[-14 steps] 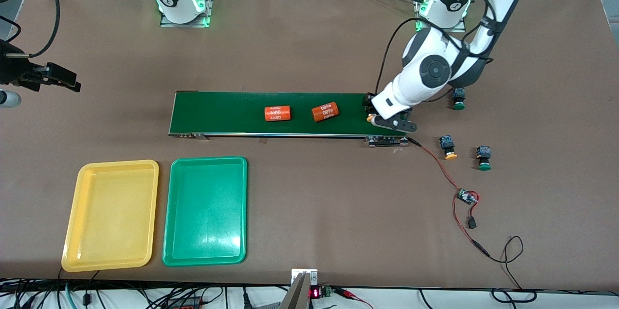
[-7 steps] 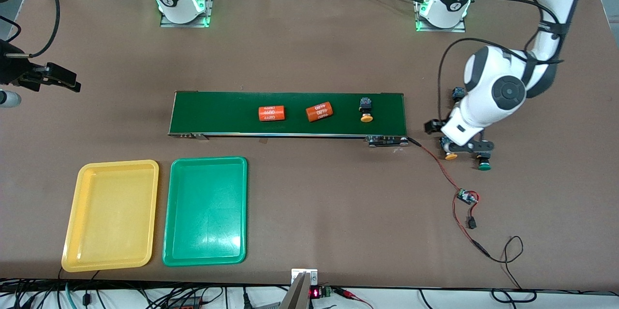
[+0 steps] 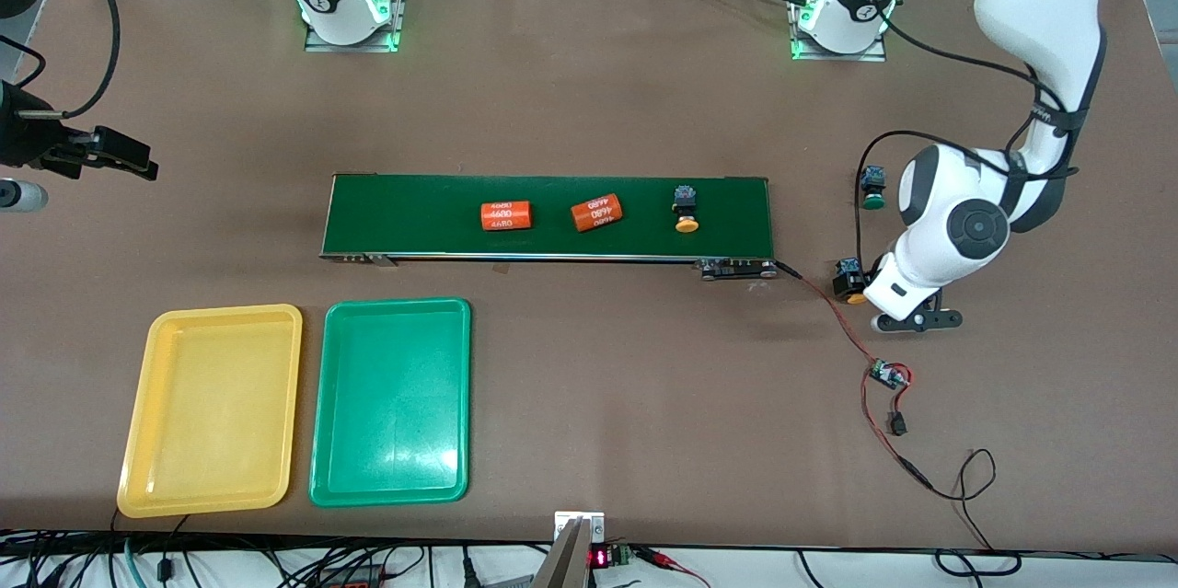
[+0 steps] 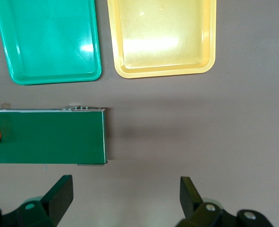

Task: Sort buttons by color to trays
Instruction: 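Set the yellow-cap button on the belt with the left gripper, then grasp the second yellow-cap button with the left gripper, then set the second yellow-cap button on the belt with the left gripper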

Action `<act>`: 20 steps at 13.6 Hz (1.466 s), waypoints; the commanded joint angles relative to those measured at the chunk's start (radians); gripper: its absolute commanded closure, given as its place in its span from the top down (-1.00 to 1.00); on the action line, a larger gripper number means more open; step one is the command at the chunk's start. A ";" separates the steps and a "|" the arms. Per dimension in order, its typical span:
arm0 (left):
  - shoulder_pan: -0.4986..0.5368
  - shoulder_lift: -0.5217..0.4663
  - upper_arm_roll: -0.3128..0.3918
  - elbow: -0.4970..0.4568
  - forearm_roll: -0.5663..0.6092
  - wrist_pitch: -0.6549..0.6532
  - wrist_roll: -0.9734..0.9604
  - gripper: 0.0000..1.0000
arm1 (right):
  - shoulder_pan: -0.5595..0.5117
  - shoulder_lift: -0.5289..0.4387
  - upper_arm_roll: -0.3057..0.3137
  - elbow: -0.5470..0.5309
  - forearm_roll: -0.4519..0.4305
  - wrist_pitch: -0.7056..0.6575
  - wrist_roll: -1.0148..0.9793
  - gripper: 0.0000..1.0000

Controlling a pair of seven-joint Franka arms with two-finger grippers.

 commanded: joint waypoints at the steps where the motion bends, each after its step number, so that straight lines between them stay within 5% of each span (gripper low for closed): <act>1: -0.006 0.031 -0.002 0.006 0.018 0.002 -0.006 1.00 | -0.002 0.004 0.002 0.008 -0.004 0.004 0.001 1.00; 3: -0.009 0.029 -0.002 -0.019 0.018 -0.007 -0.009 0.97 | -0.002 0.004 0.002 0.008 -0.004 0.004 0.001 1.00; 7: -0.009 0.022 -0.007 -0.045 0.018 -0.034 -0.005 -0.18 | -0.002 0.007 0.002 0.008 -0.004 0.004 0.001 1.00; 9: -0.009 0.003 -0.015 -0.034 -0.006 -0.094 -0.009 -0.39 | -0.002 0.007 0.002 0.008 -0.006 0.004 0.001 1.00; 14: 0.000 -0.072 -0.122 0.136 -0.066 -0.436 -0.003 -0.41 | -0.002 0.009 0.002 0.008 -0.003 0.004 0.001 1.00; 20: -0.042 -0.064 -0.335 0.129 -0.161 -0.433 -0.144 -0.41 | -0.002 0.009 0.002 0.008 -0.003 0.004 0.003 1.00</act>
